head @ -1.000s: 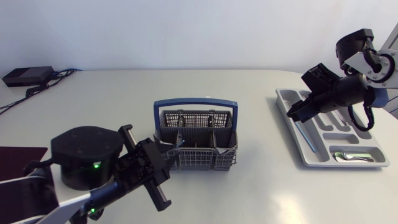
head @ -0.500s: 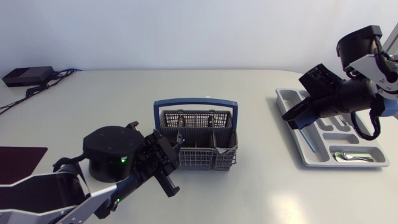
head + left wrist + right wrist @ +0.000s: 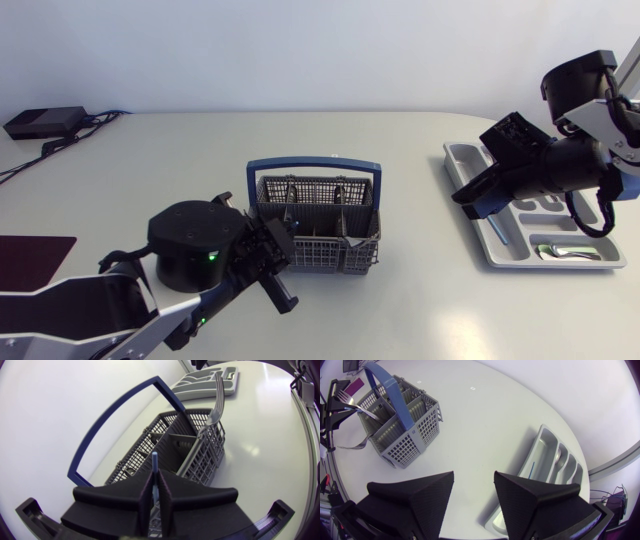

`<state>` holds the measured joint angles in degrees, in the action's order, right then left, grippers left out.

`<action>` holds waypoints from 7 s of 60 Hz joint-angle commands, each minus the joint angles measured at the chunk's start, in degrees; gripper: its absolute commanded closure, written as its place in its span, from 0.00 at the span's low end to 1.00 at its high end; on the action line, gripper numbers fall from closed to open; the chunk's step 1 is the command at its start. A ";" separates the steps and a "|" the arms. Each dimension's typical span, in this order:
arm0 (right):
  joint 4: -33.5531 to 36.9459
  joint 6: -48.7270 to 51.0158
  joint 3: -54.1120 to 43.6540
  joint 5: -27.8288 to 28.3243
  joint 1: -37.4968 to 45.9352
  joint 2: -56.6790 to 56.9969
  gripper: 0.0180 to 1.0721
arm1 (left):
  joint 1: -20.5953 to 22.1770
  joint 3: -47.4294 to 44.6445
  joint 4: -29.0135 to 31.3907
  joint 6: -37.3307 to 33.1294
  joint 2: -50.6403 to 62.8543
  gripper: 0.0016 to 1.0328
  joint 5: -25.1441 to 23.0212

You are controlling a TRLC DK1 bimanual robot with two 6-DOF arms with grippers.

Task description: Sort the cutlery from the basket into the organizer compartments.

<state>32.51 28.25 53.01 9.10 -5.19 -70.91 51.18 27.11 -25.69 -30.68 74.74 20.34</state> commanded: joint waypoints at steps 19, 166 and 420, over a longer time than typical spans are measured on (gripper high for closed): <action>1.59 -2.32 -1.51 -0.40 -5.27 4.73 0.43 | -0.11 6.55 16.11 2.73 -20.25 0.97 -2.23; 0.53 -4.78 8.69 23.77 -22.76 1.74 0.95 | -23.93 39.42 36.06 28.92 -8.82 0.28 -48.11; -6.94 2.16 -3.00 31.41 -20.56 13.17 0.30 | -13.12 39.60 44.85 26.72 -5.13 0.97 -63.05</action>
<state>26.65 32.42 48.18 40.38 -24.43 -56.31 38.63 64.69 19.07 -5.74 68.44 -41.15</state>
